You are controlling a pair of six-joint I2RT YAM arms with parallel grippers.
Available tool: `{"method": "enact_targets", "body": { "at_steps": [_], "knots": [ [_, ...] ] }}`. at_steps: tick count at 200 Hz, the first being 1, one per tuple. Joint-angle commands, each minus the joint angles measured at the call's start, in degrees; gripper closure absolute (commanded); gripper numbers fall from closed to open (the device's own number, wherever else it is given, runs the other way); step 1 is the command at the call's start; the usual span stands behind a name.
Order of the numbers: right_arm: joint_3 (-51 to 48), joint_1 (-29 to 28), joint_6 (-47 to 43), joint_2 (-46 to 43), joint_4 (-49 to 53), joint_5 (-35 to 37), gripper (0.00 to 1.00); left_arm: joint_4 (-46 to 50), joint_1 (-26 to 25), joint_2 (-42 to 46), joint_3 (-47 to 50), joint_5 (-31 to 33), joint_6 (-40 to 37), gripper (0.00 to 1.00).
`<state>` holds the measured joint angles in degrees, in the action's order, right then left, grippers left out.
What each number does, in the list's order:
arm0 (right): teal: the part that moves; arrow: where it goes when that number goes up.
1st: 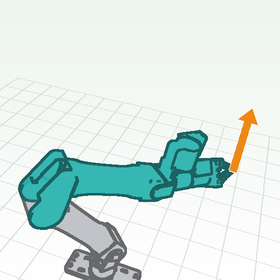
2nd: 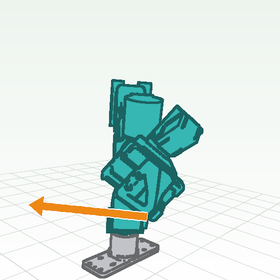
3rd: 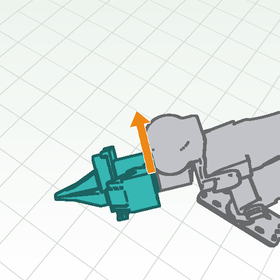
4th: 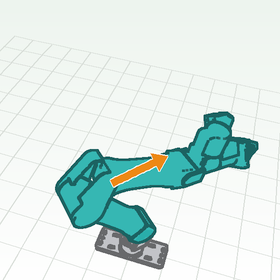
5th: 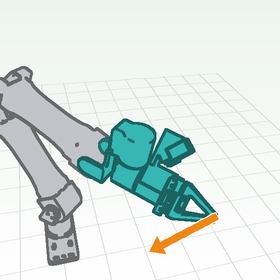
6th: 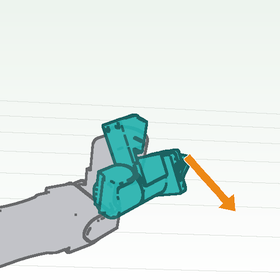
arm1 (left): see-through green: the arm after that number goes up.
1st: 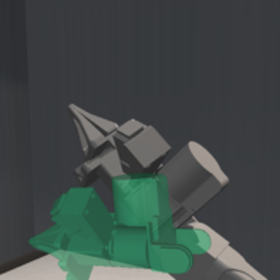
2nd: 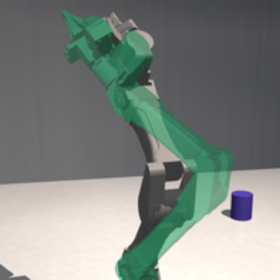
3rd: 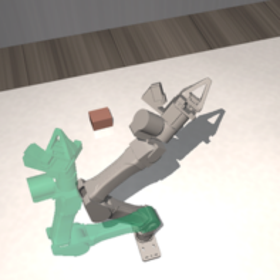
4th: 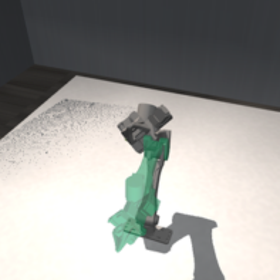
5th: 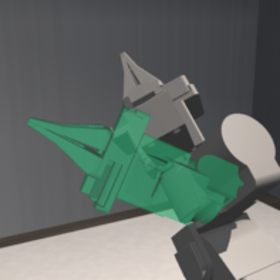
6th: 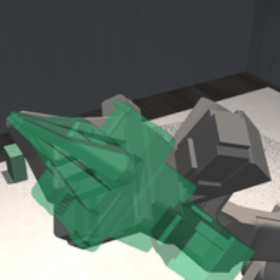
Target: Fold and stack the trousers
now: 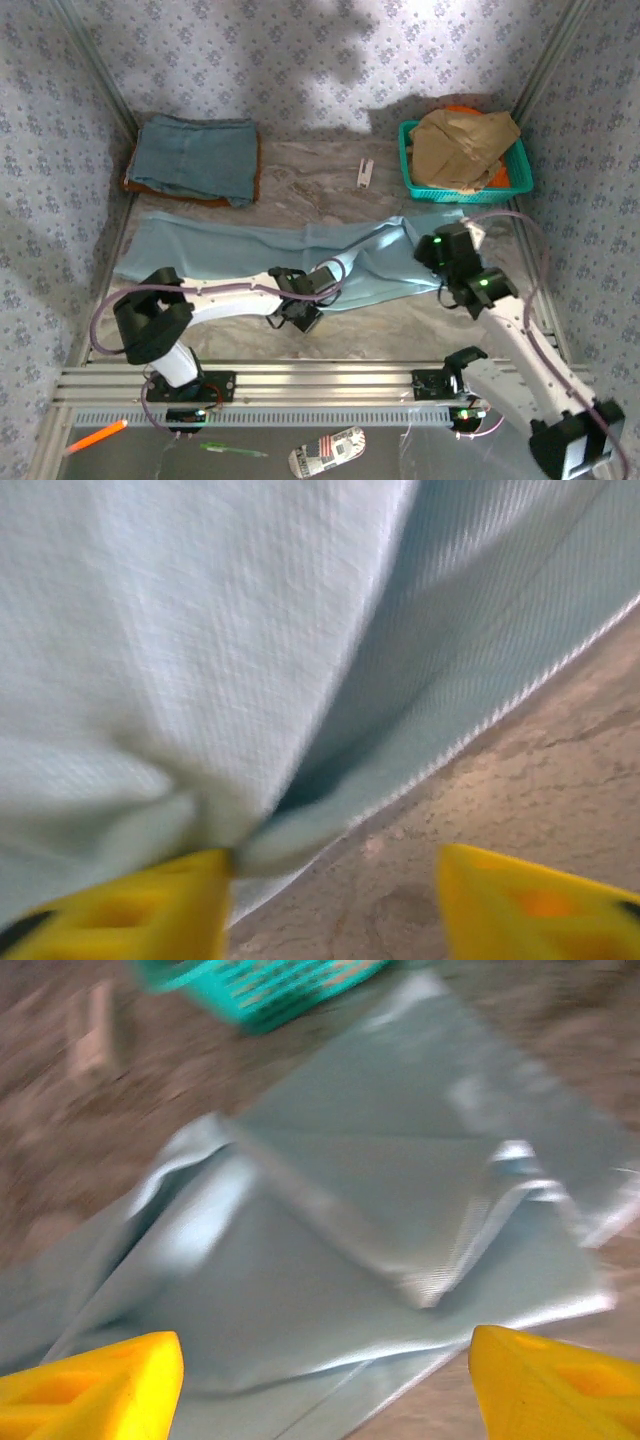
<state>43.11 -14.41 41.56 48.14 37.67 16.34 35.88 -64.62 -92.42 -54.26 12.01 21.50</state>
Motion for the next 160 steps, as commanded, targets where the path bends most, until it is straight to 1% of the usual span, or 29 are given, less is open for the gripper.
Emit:
{"method": "enact_targets", "body": {
  "at_steps": [1, 8, 10, 20, 28, 36, 44, 48, 52, 54, 58, 62, 64, 71, 77, 84, 90, 112, 119, 130, 146, 160],
  "knots": [
    [1.1, 10.9, -1.0, 1.6, 7.3, -9.7, 0.22, 1.2, -1.5, 5.0, -2.0, 0.8, 2.5, 0.16],
    [0.7, 14.4, -1.4, 2.8, 6.8, -12.5, 0.22, 2.0, -1.4, 7.8, -2.5, 1.8, 2.5, 0.02],
    [0.7, 15.4, -1.5, 3.4, 6.6, -13.4, 0.22, 2.2, -1.4, 8.7, -2.7, 2.3, 2.5, 0.01],
    [0.4, 20.1, -1.8, 5.8, 5.1, -16.3, 0.23, 2.4, -0.6, 13.6, -3.2, 3.5, 1.8, 0.0],
    [-0.1, 22.9, -1.6, 8.0, 3.5, -18.4, 0.24, 1.7, 1.2, 17.6, -3.2, 3.2, 1.6, 0.0],
    [-0.8, 25.5, -1.6, 10.2, 1.4, -21.8, 0.29, 0.4, 4.2, 21.2, -2.9, 2.2, 1.7, 0.0],
    [-1.6, 28.0, -2.2, 12.7, -2.2, -24.1, 0.37, -1.4, 8.1, 24.5, -2.0, 0.3, 2.0, 0.0],
    [-2.0, 28.9, -1.9, 13.9, -2.9, -25.5, 0.44, -2.4, 10.2, 25.9, -1.5, -0.7, 2.2, 0.01],
    [-2.2, 29.8, -1.5, 15.3, -4.4, -26.3, 0.56, -3.6, 12.1, 27.2, -0.8, -1.4, 2.5, 0.02],
    [-2.4, 30.1, -1.4, 16.1, -5.2, -26.9, 0.64, -4.2, 13.4, 27.6, -0.5, -1.6, 2.9, 0.02],
    [-2.5, 30.6, -1.0, 17.3, -6.4, -27.7, 0.75, -5.3, 15.6, 28.7, 0.5, -1.9, 3.5, 0.04],
    [-2.6, 31.0, -0.6, 18.8, -7.4, -28.5, 0.83, -6.9, 17.3, 29.5, 1.5, -2.1, 4.4, 0.06],
    [-2.6, 31.1, -0.5, 19.4, -7.9, -28.8, 0.86, -7.7, 18.9, 29.8, 2.0, -2.3, 5.0, 0.07],
    [-2.5, 31.5, 0.2, 21.8, -9.3, -30.2, 1.0, -10.6, 23.2, 30.0, 3.8, -3.8, 6.6, 0.14],
    [-2.4, 31.6, 0.5, 23.8, -10.8, -31.2, 1.0, -13.1, 26.5, 29.5, 5.5, -5.1, 8.0, 0.23],
    [-2.3, 31.6, 1.1, 25.9, -11.8, -31.8, 1.0, -15.9, 29.9, 28.2, 7.3, -6.1, 9.5, 0.39],
    [-2.2, 31.5, 1.5, 27.7, -12.6, -31.7, 1.0, -18.5, 32.2, 26.4, 8.6, -6.7, 10.1, 0.5],
    [-1.9, 31.6, 3.1, 32.8, -14.8, -31.2, 1.0, -26.3, 39.1, 17.5, 11.0, -8.4, 12.3, 0.77],
    [-2.0, 31.7, 3.4, 33.6, -15.1, -30.1, 1.0, -28.8, 40.8, 14.9, 11.4, -8.9, 13.0, 0.81],
    [-2.2, 32.0, 3.7, 34.5, -15.2, -27.9, 1.0, -31.3, 42.9, 11.2, 11.6, -8.3, 14.1, 0.9],
    [-2.6, 33.1, 3.4, 34.8, -15.1, -25.9, 1.0, -34.2, 45.5, 7.7, 12.3, -8.1, 15.7, 1.0],
    [-2.8, 34.4, 3.0, 35.1, -14.8, -24.1, 1.0, -36.0, 46.4, 6.5, 13.9, -6.6, 17.3, 1.0]
  ]
}}
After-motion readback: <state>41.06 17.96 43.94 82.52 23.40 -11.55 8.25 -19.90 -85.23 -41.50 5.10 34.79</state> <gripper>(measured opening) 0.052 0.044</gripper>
